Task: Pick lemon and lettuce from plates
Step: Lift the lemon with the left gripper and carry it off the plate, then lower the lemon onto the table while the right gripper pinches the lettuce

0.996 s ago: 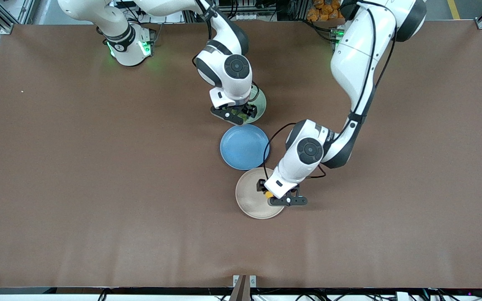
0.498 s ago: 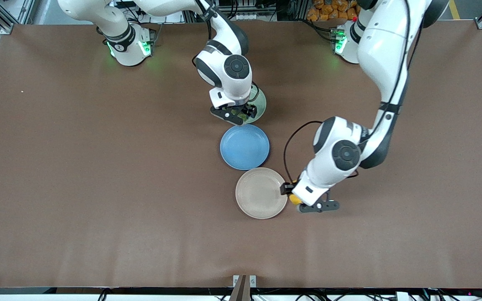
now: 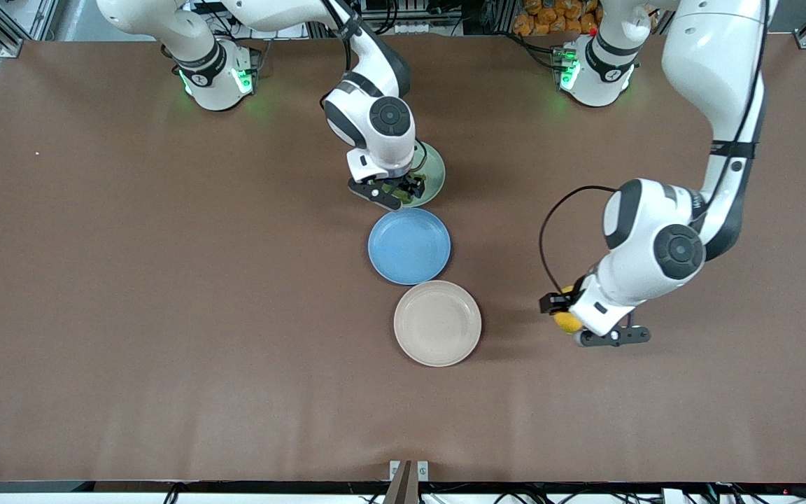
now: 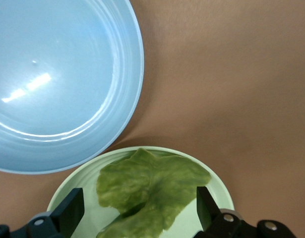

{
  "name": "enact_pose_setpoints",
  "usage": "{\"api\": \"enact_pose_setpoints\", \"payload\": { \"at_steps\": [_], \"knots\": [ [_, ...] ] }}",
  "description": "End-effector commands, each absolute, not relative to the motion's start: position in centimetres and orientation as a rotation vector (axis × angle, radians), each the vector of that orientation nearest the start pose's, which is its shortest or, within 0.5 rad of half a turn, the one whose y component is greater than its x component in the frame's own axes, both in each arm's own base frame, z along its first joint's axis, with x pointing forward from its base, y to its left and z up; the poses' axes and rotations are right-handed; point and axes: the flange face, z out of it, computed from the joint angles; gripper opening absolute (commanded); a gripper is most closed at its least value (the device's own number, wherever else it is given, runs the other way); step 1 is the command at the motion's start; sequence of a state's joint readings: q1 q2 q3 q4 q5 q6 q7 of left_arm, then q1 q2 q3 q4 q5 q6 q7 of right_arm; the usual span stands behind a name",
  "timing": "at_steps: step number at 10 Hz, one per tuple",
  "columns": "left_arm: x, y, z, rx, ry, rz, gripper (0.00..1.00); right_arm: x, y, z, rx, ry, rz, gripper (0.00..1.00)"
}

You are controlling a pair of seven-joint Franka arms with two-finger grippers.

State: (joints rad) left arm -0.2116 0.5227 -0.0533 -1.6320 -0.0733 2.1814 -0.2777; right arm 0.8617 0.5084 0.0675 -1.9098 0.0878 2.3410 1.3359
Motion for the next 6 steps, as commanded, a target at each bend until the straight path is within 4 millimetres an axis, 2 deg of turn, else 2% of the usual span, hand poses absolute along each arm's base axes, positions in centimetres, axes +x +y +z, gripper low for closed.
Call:
{"api": "enact_pose_setpoints", "payload": {
  "at_steps": [1,2,4,6],
  "knots": [
    [65.1,-13.0,31.1,-3.185,-0.070,0.046,0.47,35.9,49.4,20.6,-3.028,0.798,0.187,1.00],
    [65.1,-11.3,30.5,-3.184,-0.072,0.064,0.47,35.9,49.3,20.5,-3.026,0.804,0.192,1.00],
    [65.1,-9.4,29.2,-3.180,-0.085,0.096,0.48,35.4,49.5,19.8,-3.034,0.806,0.209,1.00],
    [65.5,-6.9,26.3,-3.159,-0.101,0.133,0.48,35.0,49.7,19.3,-3.034,0.803,0.214,1.00]
  ]
}}
